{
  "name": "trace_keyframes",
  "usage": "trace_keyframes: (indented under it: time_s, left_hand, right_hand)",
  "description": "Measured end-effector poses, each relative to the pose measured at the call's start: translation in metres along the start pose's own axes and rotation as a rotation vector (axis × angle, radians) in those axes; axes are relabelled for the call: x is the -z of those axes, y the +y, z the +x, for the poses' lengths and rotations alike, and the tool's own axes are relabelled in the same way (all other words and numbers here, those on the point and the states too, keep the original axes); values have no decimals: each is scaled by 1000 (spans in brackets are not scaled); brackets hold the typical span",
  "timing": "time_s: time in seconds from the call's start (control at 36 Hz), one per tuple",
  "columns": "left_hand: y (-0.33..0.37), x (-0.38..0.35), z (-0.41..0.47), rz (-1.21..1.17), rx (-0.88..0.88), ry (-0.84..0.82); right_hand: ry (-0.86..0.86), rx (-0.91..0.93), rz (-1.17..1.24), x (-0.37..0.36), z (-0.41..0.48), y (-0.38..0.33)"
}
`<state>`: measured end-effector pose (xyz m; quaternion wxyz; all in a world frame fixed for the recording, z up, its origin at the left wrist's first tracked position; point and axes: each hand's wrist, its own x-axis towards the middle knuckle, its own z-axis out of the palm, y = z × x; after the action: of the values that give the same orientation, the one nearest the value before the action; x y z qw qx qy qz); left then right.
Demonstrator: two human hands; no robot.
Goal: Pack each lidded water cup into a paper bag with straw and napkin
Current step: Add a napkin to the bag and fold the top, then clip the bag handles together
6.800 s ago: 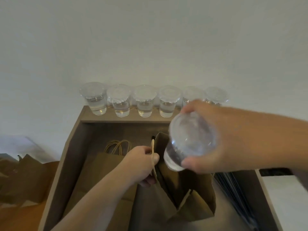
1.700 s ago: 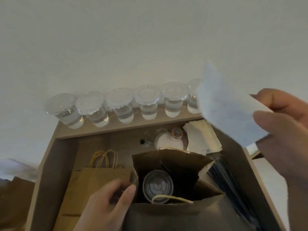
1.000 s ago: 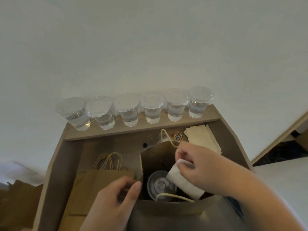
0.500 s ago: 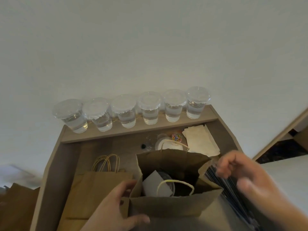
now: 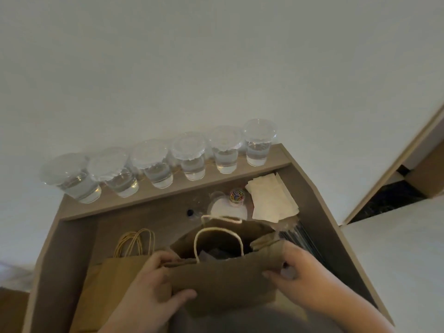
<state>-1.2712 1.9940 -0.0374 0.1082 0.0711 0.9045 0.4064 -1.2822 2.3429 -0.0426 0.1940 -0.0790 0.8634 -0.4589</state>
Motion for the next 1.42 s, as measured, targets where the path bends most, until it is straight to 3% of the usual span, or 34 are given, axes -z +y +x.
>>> trace_keyframes:
  time_s: [0.11, 0.25, 0.39, 0.47, 0.56, 0.94, 1.03, 1.11, 1.22, 1.33, 1.42]
  left_hand:
    - [4, 2, 0, 33, -134, 151]
    - [17, -9, 4, -300, 24, 230]
    - [16, -24, 10, -442, 37, 415]
    - [19, -20, 15, -407, -59, 325]
    - [29, -13, 19, -385, -41, 214]
    - [36, -8, 0, -414, 55, 256]
    - [36, -4, -3, -357, 54, 265]
    - [37, 2, -5, -331, 48, 253]
    - [35, 10, -6, -313, 92, 211]
    - [33, 14, -9, -296, 134, 141]
    - [35, 12, -11, -248, 140, 197]
  right_hand:
    - [182, 122, -338, 15, 2, 0]
    - [97, 103, -50, 16, 12, 0]
    - [218, 122, 95, 12, 23, 2]
    - [34, 144, 179, 16, 29, -5]
    - [-80, 150, 145, 19, 38, -13]
    - [-117, 147, 474, 6, 45, -13]
    - [-155, 74, 520, 12, 55, -2]
    - [-57, -26, 686, 12, 89, 6]
    - [228, -106, 141, 4, 152, 27]
    - [318, -147, 44, 5, 204, 42]
    - [343, -162, -74, 9, 232, 46]
